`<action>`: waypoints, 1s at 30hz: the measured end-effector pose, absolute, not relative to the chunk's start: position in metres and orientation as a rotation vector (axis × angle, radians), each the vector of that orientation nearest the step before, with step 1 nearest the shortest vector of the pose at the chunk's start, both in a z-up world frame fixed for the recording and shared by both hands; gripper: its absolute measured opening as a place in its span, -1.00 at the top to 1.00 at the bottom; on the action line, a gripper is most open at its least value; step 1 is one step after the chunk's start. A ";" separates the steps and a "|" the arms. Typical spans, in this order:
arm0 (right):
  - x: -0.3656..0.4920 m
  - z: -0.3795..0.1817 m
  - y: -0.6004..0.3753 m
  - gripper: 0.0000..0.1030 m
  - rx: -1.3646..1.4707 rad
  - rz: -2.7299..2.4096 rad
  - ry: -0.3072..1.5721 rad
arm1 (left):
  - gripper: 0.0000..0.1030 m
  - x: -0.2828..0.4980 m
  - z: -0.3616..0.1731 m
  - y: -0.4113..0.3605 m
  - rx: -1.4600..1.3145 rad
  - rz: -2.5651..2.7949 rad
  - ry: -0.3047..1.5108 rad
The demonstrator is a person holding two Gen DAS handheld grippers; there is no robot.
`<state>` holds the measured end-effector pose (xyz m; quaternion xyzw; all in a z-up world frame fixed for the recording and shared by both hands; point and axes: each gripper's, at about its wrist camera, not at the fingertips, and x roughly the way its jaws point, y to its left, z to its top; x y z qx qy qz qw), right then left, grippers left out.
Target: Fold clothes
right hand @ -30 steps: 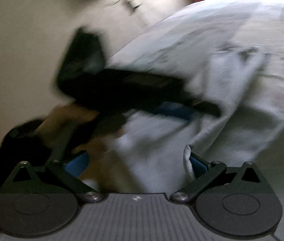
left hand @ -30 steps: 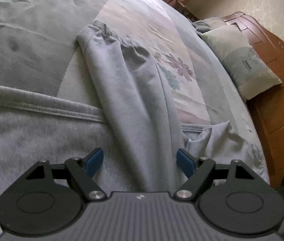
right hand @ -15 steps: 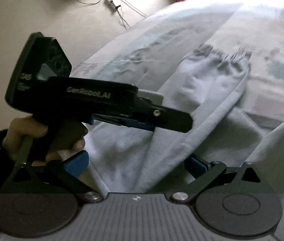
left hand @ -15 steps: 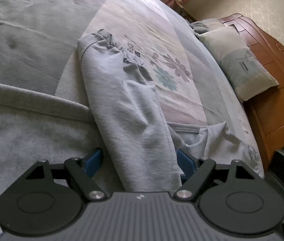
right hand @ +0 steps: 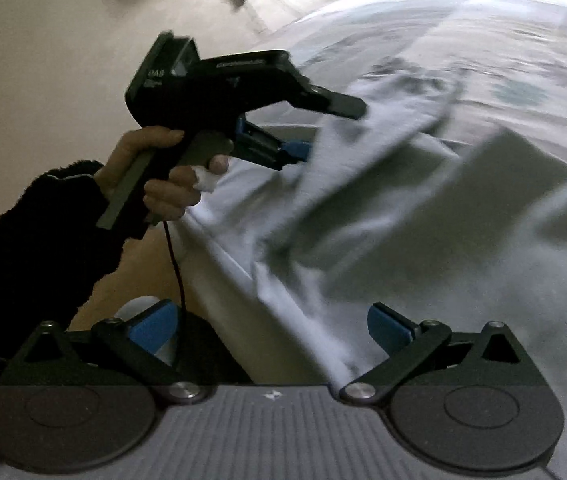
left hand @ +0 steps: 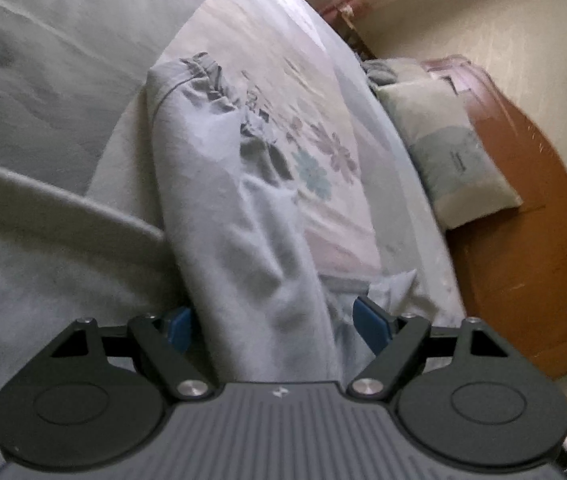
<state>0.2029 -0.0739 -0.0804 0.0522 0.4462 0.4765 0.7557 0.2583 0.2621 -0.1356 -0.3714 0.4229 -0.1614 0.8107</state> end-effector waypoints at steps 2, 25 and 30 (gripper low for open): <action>0.194 -0.076 -0.090 -1.00 0.154 0.999 0.958 | -0.54 0.265 -0.138 0.260 -0.815 -0.342 0.886; 0.115 -0.039 -0.190 -1.00 0.269 0.773 0.734 | 0.89 0.222 -0.022 0.201 -0.355 -0.026 0.693; 0.100 -0.035 -0.192 -1.00 0.245 0.793 0.694 | 0.88 0.207 -0.030 0.207 -0.317 0.060 0.697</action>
